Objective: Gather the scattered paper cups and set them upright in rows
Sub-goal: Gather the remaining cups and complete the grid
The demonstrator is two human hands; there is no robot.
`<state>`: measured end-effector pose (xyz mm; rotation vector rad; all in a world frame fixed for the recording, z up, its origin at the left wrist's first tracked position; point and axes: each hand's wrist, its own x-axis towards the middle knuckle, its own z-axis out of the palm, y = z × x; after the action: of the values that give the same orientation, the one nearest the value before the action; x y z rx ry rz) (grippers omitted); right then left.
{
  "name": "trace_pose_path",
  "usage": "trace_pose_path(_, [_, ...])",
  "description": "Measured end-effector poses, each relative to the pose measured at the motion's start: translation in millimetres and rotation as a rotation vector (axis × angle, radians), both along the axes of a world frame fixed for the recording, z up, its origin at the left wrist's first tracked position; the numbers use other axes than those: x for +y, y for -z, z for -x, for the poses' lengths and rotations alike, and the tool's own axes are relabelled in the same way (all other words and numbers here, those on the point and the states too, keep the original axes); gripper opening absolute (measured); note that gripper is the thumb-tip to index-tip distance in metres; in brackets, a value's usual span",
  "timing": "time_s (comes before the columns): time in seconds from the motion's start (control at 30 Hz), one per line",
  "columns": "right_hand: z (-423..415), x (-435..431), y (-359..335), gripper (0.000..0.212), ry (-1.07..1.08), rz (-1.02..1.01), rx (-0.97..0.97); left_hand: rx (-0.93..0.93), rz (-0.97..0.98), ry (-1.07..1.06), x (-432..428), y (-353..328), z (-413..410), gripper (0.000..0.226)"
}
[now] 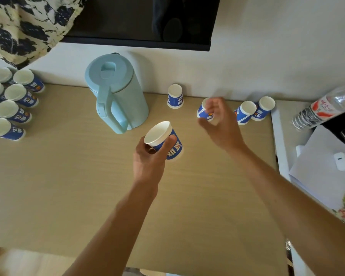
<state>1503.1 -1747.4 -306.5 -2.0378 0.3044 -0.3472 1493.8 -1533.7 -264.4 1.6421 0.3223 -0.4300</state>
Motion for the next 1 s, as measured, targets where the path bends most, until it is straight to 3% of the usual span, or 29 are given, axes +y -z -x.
trace_pose_path(0.1, [-51.1, -24.5, 12.7, 0.052, 0.050, 0.343, 0.190, -0.014, -0.010, -0.010, 1.6, -2.3, -1.5, 0.072])
trace_pose_path(0.23, [-93.4, -35.9, 31.8, 0.066, -0.085, 0.891, 0.499, -0.034, -0.021, -0.033, 6.2, -4.3, -1.0, 0.073])
trace_pose_path(0.4, [-110.0, -35.9, 50.7, 0.048, -0.098, 0.978, 0.750, -0.062, -0.039, -0.055, 21.4, -3.3, 0.5, 0.066])
trace_pose_path(0.5, [-109.2, -33.0, 57.6, 0.029, -0.115, 0.971, 0.727, -0.071, -0.062, -0.082, 35.2, -2.4, 1.1, 0.064])
trace_pose_path(0.6, [-102.3, -37.6, 58.2, 0.040, -0.029, 0.719, 0.713, -0.078, -0.059, -0.097, 47.7, -1.5, 0.7, 0.056])
trace_pose_path(0.7, [-86.4, -31.8, 48.8, 0.055, 0.122, 0.286, 0.712, -0.092, -0.070, -0.105, 61.1, -2.8, 2.1, 0.056])
trace_pose_path(0.83, [-47.6, 1.7, 34.8, 0.065, 0.134, -0.216, 0.654, -0.104, -0.083, -0.101, 76.5, -7.8, 7.1, 0.064])
trace_pose_path(1.0, [0.5, 64.3, 11.3, 0.035, 0.037, -0.536, 0.588, -0.127, -0.068, -0.102, 106.0, -18.0, 19.4, 0.053])
